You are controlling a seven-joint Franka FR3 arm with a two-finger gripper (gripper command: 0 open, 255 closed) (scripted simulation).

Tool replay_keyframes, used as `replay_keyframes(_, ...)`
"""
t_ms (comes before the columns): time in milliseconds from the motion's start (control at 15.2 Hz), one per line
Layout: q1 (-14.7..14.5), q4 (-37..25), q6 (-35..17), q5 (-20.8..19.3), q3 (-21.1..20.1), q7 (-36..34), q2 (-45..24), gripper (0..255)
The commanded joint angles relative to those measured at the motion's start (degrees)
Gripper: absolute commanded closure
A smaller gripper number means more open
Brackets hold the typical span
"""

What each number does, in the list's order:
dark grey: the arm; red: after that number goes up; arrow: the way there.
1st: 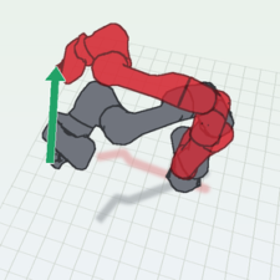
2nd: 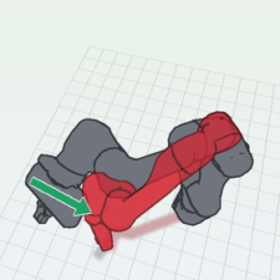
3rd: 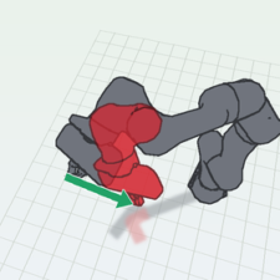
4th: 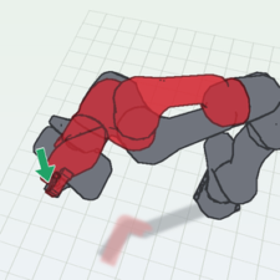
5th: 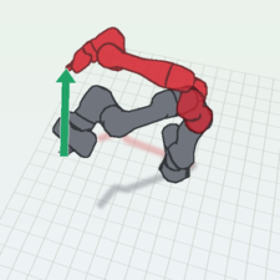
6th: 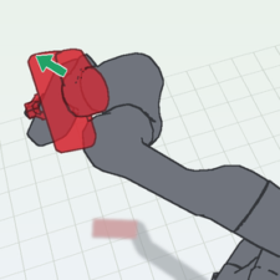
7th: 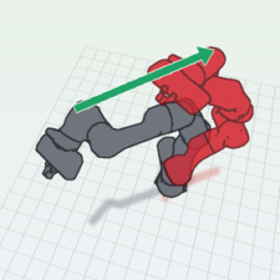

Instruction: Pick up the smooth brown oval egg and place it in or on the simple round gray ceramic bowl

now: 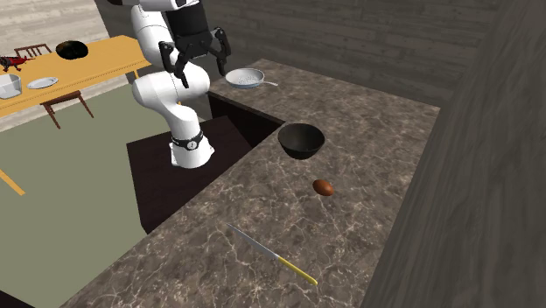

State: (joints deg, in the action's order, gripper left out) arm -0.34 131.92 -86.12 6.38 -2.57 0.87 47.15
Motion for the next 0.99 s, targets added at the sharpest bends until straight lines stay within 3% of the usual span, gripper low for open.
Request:
replay_keyframes(0,0.00,0.00,0.00,0.00,0.00,0.00,0.00,0)
replay_keyframes(924,-3.95,4.93,-21.48,2.60,-12.80,-5.56,-18.20,0)
